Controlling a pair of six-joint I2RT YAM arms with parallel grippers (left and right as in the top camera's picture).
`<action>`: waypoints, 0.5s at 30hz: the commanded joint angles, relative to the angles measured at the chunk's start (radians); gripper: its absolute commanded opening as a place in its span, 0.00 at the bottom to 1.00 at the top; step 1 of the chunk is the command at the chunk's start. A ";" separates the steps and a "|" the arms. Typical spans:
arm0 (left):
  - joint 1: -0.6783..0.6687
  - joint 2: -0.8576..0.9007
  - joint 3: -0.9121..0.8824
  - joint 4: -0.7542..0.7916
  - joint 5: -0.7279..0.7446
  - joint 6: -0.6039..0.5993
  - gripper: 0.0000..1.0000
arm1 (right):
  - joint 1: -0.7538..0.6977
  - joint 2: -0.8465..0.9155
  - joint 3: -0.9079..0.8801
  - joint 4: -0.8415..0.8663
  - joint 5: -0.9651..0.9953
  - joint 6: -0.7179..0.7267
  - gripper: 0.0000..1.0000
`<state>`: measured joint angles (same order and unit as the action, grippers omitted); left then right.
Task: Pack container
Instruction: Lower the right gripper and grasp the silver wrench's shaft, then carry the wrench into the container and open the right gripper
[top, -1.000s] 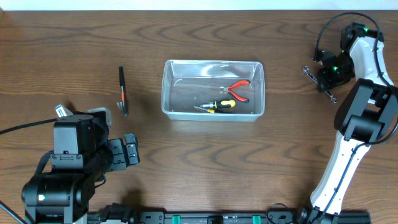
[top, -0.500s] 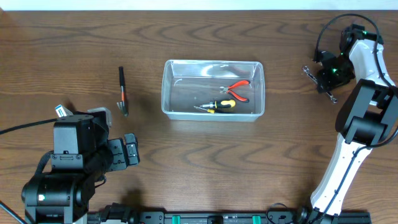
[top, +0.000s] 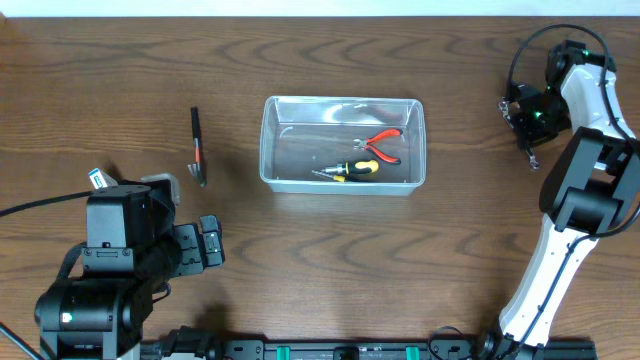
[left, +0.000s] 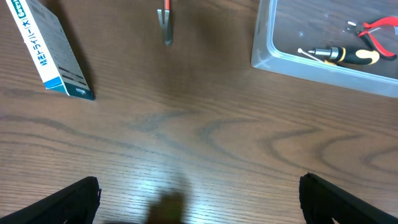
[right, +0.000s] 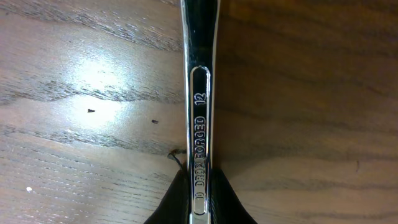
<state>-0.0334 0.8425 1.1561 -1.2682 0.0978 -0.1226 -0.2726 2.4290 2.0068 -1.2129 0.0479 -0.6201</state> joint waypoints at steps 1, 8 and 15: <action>0.004 -0.001 0.006 -0.003 -0.005 0.018 0.98 | 0.039 0.077 -0.053 -0.006 -0.026 0.006 0.01; 0.004 -0.001 0.006 -0.003 -0.005 0.018 0.98 | 0.113 0.055 -0.036 -0.009 -0.030 0.047 0.01; 0.004 -0.001 0.006 -0.003 -0.005 0.018 0.98 | 0.207 -0.031 0.043 -0.043 -0.095 0.116 0.01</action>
<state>-0.0334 0.8425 1.1561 -1.2682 0.0978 -0.1226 -0.1139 2.4271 2.0178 -1.2411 0.0441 -0.5468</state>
